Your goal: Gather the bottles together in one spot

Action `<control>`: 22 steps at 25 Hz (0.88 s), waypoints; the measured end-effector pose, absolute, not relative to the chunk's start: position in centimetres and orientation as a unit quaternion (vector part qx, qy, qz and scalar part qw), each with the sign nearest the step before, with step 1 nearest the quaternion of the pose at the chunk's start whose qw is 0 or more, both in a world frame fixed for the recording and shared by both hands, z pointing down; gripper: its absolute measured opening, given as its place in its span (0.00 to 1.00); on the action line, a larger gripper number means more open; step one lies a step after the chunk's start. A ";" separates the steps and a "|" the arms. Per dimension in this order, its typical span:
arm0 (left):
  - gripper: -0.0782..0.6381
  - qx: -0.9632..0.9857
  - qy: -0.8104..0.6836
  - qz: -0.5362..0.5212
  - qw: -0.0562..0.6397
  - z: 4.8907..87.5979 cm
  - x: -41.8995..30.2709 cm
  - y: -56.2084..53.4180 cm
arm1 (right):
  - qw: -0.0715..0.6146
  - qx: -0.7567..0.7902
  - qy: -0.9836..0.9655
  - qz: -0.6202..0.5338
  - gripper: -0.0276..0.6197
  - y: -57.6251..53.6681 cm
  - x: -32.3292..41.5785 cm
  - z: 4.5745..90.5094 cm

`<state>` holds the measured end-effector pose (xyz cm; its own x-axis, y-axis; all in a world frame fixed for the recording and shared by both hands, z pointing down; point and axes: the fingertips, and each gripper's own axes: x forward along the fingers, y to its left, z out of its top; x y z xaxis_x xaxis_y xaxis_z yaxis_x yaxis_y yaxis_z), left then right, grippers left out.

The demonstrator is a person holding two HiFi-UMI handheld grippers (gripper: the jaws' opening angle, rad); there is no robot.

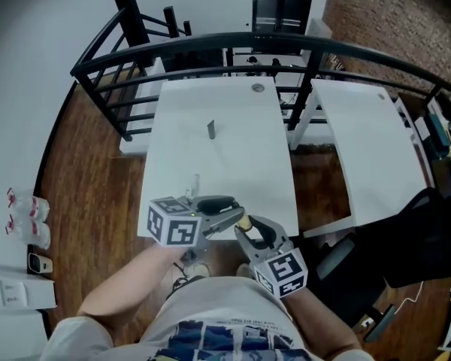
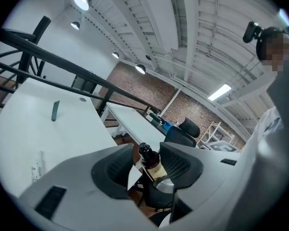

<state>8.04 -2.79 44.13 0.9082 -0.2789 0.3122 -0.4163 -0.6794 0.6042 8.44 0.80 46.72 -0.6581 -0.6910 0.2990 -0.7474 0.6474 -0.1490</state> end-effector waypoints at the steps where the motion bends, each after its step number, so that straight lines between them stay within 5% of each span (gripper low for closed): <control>1: 0.31 0.909 -0.188 0.092 0.360 44.0 8.5 -2.7 | 0.107 0.397 -0.902 0.130 0.29 0.9 8.8 46.7; 7: 0.25 0.909 -0.196 0.102 0.353 43.9 11.1 -2.2 | 0.113 0.379 -0.911 0.114 0.29 1.3 11.1 47.4; 17: 0.22 0.929 -0.235 0.169 0.231 42.7 12.3 -4.9 | 0.128 0.378 -0.908 0.129 0.29 -0.3 13.2 48.6; 22: 0.22 0.925 -0.282 0.177 0.185 43.5 11.0 -10.8 | 0.154 0.385 -0.897 0.156 0.40 -2.1 14.1 50.3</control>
<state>11.04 -10.84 43.50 0.7789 -0.4556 0.4310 -0.5863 -0.7729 0.2425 14.06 -2.08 50.29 -0.6561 -0.6426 0.3957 -0.7385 0.6547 -0.1613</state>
